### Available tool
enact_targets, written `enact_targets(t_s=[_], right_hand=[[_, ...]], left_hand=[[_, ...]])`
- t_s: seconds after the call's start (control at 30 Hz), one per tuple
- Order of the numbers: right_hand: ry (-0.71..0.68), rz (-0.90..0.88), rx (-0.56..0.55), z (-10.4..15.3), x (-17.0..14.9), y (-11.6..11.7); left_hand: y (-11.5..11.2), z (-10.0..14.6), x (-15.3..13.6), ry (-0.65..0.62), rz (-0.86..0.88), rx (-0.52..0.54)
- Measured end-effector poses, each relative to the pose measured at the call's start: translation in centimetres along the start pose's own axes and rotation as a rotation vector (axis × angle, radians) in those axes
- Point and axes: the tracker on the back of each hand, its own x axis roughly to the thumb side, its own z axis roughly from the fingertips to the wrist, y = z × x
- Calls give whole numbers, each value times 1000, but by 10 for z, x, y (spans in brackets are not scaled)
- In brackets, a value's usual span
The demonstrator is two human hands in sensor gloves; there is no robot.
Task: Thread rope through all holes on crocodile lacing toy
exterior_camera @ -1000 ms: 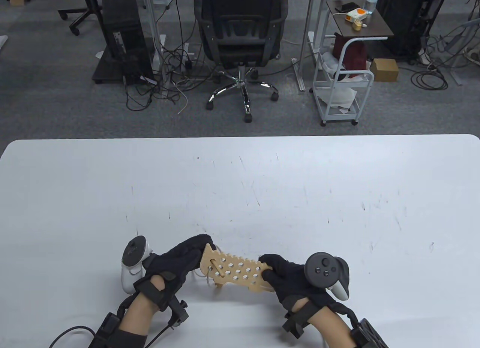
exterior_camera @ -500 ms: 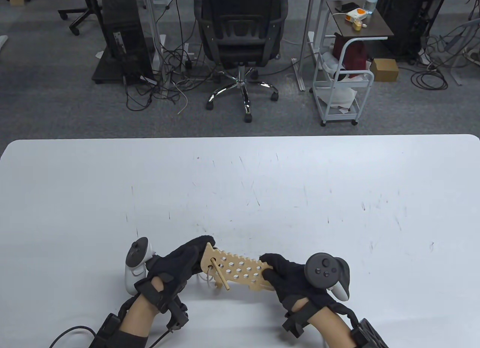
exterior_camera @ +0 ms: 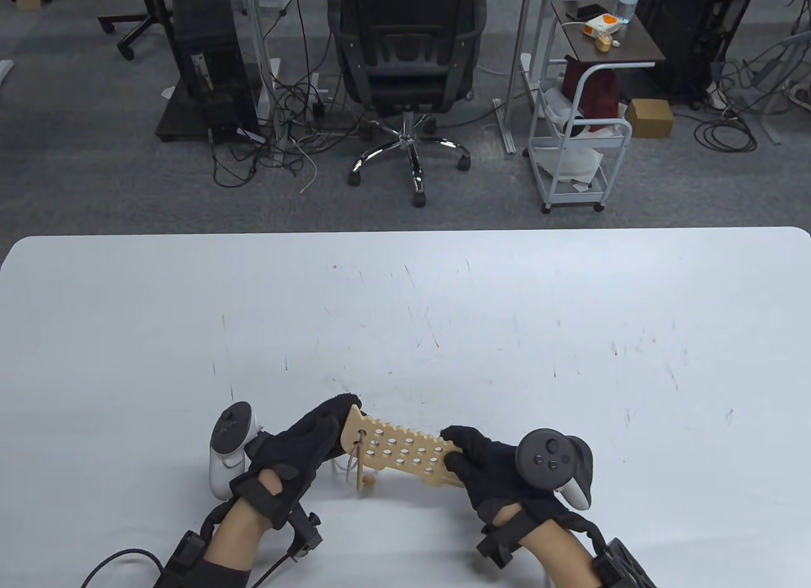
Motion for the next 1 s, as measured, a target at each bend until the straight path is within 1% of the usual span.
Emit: enact_targets(t_s=[0.17,0.3,0.4,0.57,0.7,0.77,1.0], right_hand=[[18,12,-16,0,-1,-1],[41,19,-42,1,-2,-4],[54,25,-58,1,-2,-5],[72,44,-79,1,-3,-8],[80,48,-90,1,-4,-10],[81,40,-91,1,-4,-10],[70,27,-84,1,-3,-8]], left_hand=[[3,3,5,-3,-86,69],[4,6,11,-4,-292,151],[2,7,15,-18,-395,176],[-2,8,20,-22,-480,199],[-5,8,24,-19,-661,222],[-7,8,25,-13,-713,223],[-14,5,24,11,-818,204]])
